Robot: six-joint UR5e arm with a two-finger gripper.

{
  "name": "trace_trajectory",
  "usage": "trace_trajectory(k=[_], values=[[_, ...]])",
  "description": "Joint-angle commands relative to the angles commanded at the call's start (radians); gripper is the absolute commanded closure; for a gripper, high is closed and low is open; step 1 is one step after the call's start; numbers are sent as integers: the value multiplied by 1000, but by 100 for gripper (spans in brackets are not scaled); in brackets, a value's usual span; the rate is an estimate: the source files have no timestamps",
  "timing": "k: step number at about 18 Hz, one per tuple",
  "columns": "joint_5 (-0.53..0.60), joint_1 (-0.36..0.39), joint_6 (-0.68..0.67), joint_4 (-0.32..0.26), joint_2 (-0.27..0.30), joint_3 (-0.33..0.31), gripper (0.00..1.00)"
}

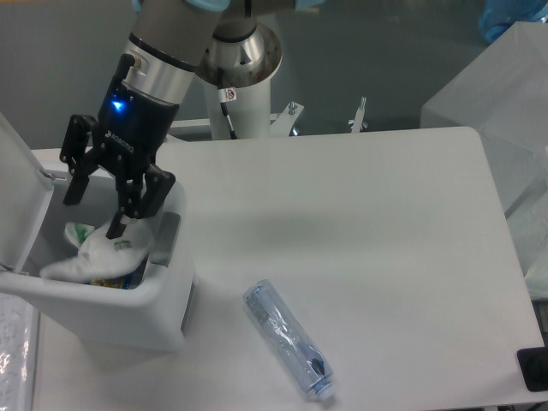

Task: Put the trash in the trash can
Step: 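Release the item into the bin and move toward the water bottle, then lower the gripper over the bottle cap end and close on it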

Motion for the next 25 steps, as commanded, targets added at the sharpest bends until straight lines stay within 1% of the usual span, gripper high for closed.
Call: trace_trajectory(k=[2,4,6,9,11,13,15,16,17,20,21,22,25], values=[[0,44,-2,0,-29,8,0],[0,101,-14,0,-81,40,0],[-3,149,-76,0,-153,101,0],[-3,199,-211,-5,-257,207,0],[8,206,-265,-11,-323,250,0],[21,204,-276,-14,-389,267,0],[70,203,-311,-23,-423,288,0],[81,203,-340,-43,-442,311,0],[89,203,-354,-76,-463,339,0],[167,203,-362,-231,-524,426,0],[201,201,-362,-267,-547,445,0],[233,198,-362,-285,-564,457,0],[275,184,-402,-295,-592,465,0]])
